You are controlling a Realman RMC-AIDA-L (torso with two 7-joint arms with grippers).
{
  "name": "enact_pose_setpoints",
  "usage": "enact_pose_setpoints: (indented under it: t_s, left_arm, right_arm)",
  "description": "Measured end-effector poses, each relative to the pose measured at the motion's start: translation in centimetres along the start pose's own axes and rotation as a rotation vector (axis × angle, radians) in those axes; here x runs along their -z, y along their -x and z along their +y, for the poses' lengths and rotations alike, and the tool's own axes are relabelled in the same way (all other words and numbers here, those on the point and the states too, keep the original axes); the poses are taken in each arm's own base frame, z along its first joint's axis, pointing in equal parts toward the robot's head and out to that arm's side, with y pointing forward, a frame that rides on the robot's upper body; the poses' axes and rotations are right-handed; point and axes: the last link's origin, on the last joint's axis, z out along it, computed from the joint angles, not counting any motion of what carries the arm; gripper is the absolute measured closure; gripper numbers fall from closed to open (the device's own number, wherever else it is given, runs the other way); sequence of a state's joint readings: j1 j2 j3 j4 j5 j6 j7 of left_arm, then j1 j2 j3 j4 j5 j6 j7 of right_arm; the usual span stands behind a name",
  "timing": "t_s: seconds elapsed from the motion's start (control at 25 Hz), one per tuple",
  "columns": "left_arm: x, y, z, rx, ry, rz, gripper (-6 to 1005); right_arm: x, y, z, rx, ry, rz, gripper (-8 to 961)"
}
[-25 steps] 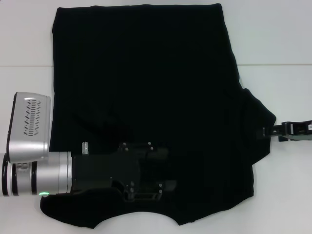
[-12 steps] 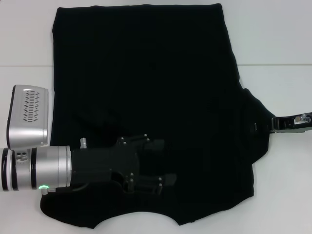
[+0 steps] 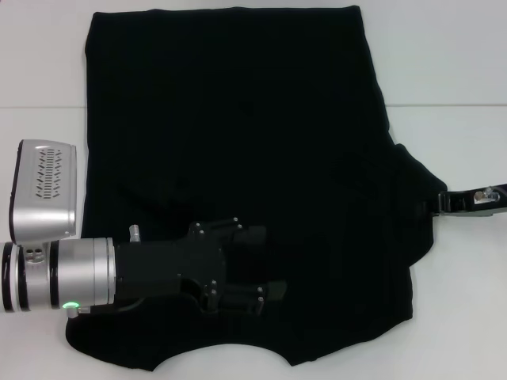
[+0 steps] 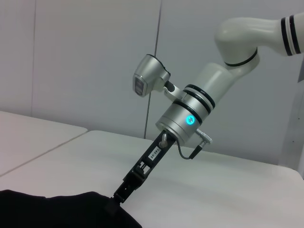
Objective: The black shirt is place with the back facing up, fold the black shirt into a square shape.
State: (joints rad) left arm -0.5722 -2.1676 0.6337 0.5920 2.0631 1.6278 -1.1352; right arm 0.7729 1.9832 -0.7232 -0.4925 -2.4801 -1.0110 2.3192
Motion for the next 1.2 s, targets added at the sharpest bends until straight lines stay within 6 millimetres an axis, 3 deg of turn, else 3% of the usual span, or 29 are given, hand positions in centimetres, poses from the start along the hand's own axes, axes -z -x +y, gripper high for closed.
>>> enact_pose_setpoints:
  t_s: [0.04,0.16,0.32,1.2]
  left_arm:
    - [0.0,0.0,0.0,0.0,0.0,0.0,112]
    - [0.0,0.0,0.0,0.001,-0.001,0.0,112]
    - [0.1,0.1,0.0,0.033,-0.006,-0.002,112]
    - [-0.2,0.5,0.3,0.134,-0.016,0.028,111]
  right_arm:
    - [-0.1,-0.1,0.0,0.004,-0.004,0.0,562]
    - [-0.3,-0.3,-0.1,0.026,-0.009,-0.006,802]
    - [-0.1,-0.2,-0.4,0.07,-0.025,-0.021,940]
    - [2.2,1.6,-2.2,0.295,-0.089,-0.067,940]
